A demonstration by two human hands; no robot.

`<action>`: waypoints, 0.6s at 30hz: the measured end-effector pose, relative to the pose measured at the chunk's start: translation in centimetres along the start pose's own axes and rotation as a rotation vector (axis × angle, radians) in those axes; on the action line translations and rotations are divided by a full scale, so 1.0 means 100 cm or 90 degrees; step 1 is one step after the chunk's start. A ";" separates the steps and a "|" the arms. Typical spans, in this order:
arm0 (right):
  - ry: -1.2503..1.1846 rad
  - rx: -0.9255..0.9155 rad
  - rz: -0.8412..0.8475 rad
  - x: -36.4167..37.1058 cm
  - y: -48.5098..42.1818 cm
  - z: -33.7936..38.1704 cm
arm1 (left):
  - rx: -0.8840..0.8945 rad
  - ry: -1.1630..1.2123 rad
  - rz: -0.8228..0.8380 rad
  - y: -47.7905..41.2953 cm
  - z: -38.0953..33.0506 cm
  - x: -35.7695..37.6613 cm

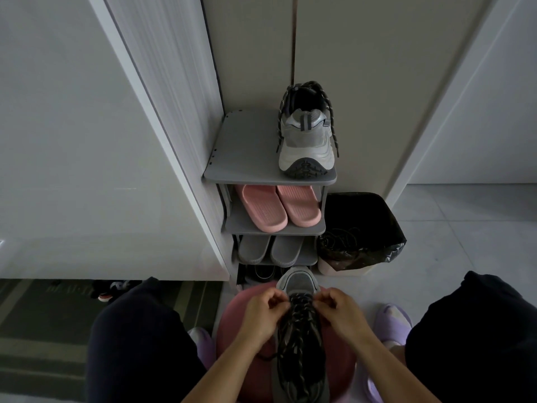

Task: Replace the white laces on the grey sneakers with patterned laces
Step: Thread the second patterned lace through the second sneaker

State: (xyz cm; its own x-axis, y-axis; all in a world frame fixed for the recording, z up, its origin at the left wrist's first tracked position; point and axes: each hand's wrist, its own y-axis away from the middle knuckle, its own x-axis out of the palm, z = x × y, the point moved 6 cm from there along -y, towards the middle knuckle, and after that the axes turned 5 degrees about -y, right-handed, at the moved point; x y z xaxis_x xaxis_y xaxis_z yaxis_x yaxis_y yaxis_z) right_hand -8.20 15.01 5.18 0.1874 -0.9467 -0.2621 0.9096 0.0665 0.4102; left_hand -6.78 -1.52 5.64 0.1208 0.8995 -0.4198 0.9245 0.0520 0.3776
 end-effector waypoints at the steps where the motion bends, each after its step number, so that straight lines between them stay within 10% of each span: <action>1: 0.010 -0.004 -0.002 0.000 -0.003 0.002 | 0.007 -0.023 0.004 -0.004 -0.003 0.002; 13: 0.205 -0.074 -0.002 0.001 -0.012 0.013 | 0.036 -0.196 0.027 -0.023 -0.011 0.003; 18: 0.062 -0.052 -0.086 -0.001 -0.005 0.003 | 0.003 0.021 -0.050 -0.013 0.008 0.003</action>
State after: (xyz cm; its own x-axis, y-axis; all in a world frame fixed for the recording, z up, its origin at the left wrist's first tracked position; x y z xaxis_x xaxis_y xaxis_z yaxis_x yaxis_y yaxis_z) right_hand -8.81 15.03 5.22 0.0930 -0.9138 -0.3953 0.9551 -0.0303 0.2947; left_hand -7.66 -1.68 4.38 0.0363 0.9066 -0.4205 0.9322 0.1209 0.3411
